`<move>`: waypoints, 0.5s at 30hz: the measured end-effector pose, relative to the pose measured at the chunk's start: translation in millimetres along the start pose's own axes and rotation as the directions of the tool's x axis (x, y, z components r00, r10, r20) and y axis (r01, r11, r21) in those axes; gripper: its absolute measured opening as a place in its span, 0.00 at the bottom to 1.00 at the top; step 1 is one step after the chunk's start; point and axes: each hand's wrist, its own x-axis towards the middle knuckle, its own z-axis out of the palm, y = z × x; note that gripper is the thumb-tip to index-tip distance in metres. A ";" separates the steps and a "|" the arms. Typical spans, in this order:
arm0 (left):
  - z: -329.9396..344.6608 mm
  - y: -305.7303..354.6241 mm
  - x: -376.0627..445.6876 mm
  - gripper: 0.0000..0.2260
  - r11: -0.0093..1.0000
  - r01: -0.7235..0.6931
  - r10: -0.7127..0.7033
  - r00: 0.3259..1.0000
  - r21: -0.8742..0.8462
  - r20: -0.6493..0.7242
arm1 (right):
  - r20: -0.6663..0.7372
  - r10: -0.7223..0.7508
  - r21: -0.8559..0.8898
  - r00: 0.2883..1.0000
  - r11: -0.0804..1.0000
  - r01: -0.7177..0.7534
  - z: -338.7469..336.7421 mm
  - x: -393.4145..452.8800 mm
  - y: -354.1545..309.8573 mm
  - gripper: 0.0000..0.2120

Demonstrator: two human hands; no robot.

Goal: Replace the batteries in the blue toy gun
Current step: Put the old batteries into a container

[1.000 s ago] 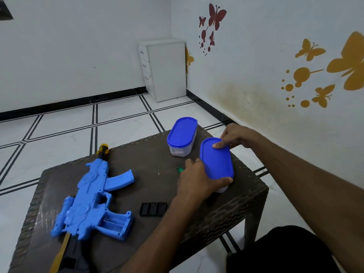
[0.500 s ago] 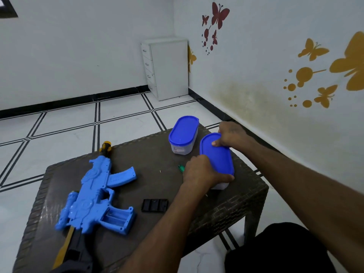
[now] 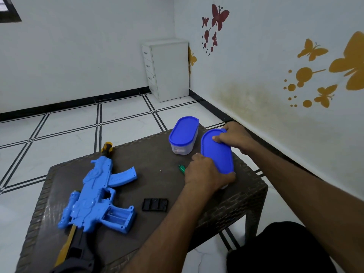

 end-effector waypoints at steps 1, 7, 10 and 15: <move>-0.7 2.2 -0.5 0.37 1.000 0.005 -0.005 1.000 0.028 -0.004 | -0.006 -0.005 0.030 1.000 1.000 0.005 0.1 -1.9 0.5 0.13; -6.7 12.9 2.1 0.32 0.983 -0.014 0.010 1.000 0.181 0.023 | 0.009 0.001 0.223 1.000 0.975 -0.003 -9.2 -9.2 -3.2 0.14; -11.6 14.8 -3.2 0.31 0.994 -0.009 0.009 1.000 0.109 -0.004 | 0.009 -0.016 0.306 1.000 0.952 0.013 -9.8 -12.3 -2.7 0.16; -17.5 7.1 -12.4 0.27 0.995 -0.082 0.077 0.994 -0.055 -0.080 | 0.012 -0.031 0.364 0.999 0.931 0.025 -8.7 -23.3 -2.3 0.26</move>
